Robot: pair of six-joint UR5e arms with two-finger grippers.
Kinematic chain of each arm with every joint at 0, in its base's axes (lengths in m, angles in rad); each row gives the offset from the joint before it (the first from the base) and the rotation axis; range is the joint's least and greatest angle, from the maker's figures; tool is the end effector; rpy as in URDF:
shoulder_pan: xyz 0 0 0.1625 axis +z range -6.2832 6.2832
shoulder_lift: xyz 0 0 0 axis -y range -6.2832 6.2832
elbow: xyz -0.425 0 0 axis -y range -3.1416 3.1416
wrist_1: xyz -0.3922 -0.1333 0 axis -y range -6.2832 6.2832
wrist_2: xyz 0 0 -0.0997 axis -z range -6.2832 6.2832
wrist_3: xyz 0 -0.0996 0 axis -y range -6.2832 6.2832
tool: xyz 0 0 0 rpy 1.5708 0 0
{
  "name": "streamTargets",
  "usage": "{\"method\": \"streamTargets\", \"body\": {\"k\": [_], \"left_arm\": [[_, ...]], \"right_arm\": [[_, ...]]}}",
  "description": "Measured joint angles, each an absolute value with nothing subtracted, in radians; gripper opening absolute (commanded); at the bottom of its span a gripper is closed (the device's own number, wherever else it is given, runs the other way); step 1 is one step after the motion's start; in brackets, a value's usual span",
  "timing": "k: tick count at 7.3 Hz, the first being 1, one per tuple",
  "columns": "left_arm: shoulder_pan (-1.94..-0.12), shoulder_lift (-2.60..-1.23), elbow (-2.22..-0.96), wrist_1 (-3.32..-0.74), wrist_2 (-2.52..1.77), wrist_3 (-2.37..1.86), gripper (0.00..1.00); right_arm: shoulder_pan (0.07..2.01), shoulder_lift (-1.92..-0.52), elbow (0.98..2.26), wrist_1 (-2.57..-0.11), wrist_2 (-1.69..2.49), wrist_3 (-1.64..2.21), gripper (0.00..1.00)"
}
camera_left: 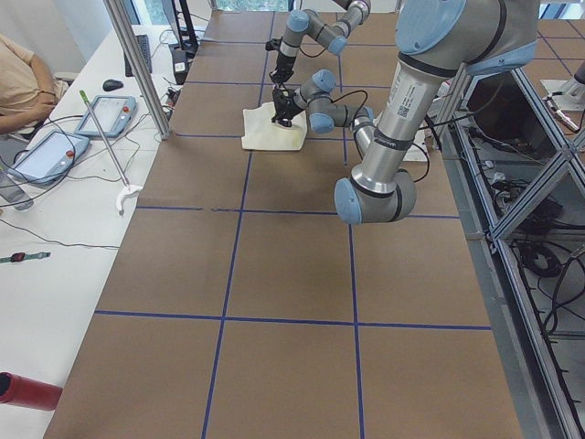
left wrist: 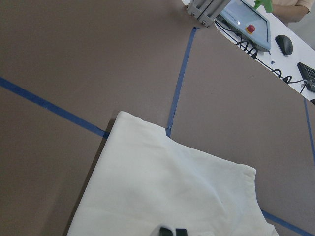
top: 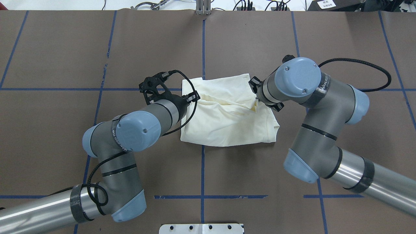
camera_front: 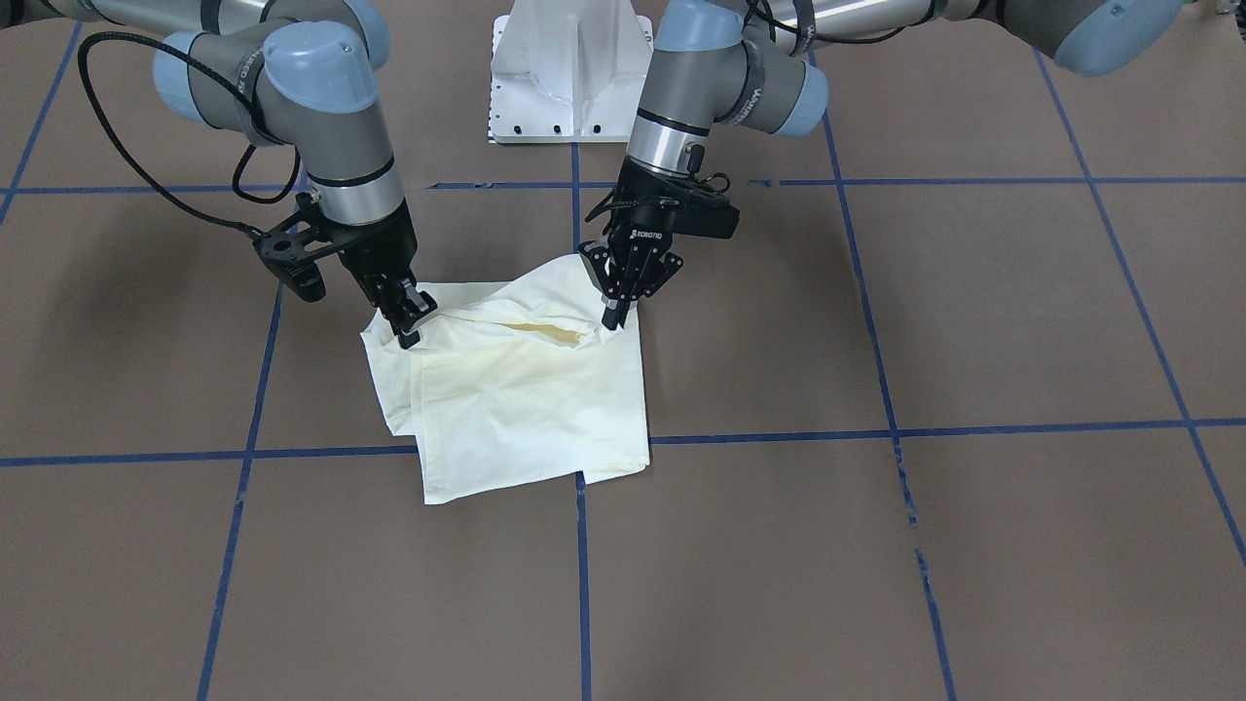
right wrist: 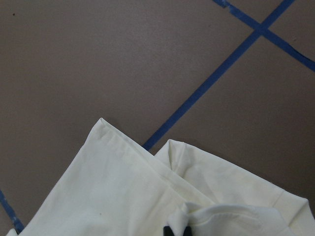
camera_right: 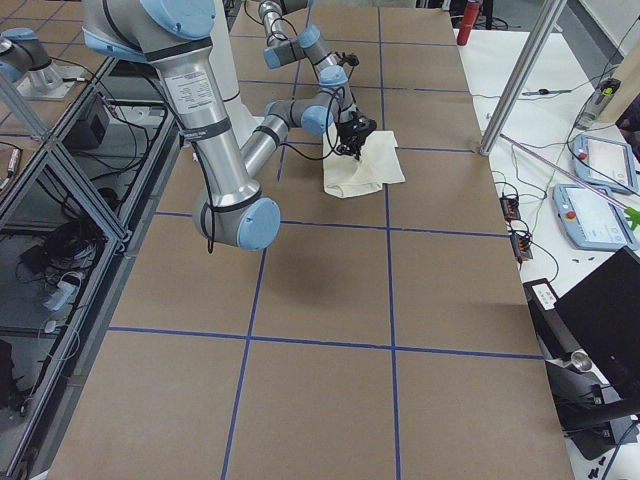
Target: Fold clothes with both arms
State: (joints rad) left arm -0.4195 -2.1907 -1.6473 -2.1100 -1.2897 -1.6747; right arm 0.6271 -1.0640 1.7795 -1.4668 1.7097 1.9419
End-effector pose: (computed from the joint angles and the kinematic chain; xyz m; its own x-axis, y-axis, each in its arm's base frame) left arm 0.5472 -0.4203 0.1942 0.2334 -0.2132 -0.9487 0.6583 0.7527 -0.0072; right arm -0.4501 -0.4738 0.2713 0.3341 0.6856 0.6468 -0.6657 0.6574 -0.3531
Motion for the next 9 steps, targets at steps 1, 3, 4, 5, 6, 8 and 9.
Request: {"method": "streamTargets", "body": {"k": [1,3,4,5,6,8,9], "left_arm": [[-0.435,-2.211,-1.59,-2.149,-1.298,-1.666,0.0],[-0.461,-2.24,-1.483,-2.225,-1.303,-1.645,0.0],[-0.471,-2.253,-1.442,-2.248,-1.305,-1.636,0.0],[-0.481,-2.267,-1.407,-2.26,-1.307,-1.627,0.0],[-0.492,-2.277,-1.382,-2.269,-1.309,-1.618,0.0],[-0.508,-2.286,-1.319,-2.335,-1.32,-1.607,0.04],[-0.519,-2.291,-1.29,-2.365,-1.327,-1.604,0.07]], "right_arm": [[0.648,-1.023,1.705,-1.436,1.723,1.929,0.0],[0.679,-0.982,1.579,-1.341,1.737,1.91,0.0],[0.689,-0.965,1.54,-1.32,1.743,1.895,0.0],[0.697,-0.939,1.501,-1.312,1.747,1.883,0.0],[0.705,-0.913,1.463,-1.309,1.749,1.871,0.0],[0.715,-0.88,1.415,-1.306,1.75,1.847,0.04],[0.721,-0.86,1.391,-1.306,1.751,1.838,0.73]]}}
